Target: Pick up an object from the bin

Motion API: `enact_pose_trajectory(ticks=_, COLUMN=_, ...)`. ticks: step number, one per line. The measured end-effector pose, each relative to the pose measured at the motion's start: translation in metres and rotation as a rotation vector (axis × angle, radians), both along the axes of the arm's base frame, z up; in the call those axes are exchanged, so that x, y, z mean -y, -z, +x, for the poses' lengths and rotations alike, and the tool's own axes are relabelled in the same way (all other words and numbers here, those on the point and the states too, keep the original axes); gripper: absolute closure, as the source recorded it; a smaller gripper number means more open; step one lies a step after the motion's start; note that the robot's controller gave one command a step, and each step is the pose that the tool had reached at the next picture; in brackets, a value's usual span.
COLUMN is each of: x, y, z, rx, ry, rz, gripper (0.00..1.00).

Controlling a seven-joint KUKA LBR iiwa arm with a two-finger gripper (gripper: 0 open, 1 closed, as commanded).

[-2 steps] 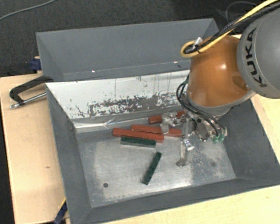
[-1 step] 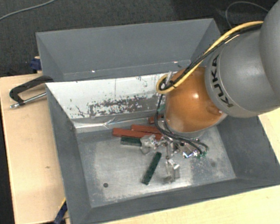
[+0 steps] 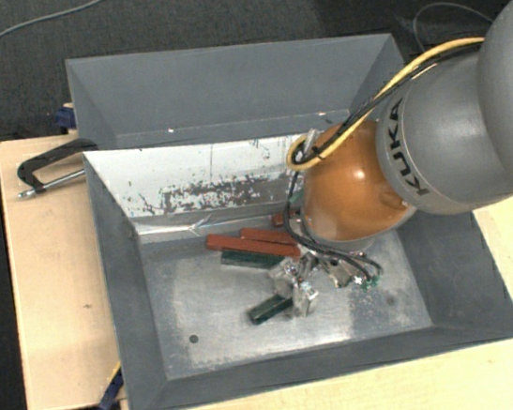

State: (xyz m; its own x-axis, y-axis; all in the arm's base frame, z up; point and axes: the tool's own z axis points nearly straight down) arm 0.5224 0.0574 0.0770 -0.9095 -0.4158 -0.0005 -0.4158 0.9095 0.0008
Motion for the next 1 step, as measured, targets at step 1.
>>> enact_pose_trajectory(ticks=1, x=-0.0218, y=-0.1337, z=0.0158, rx=0.015, ry=-0.152, rz=0.002, gripper=1.00)
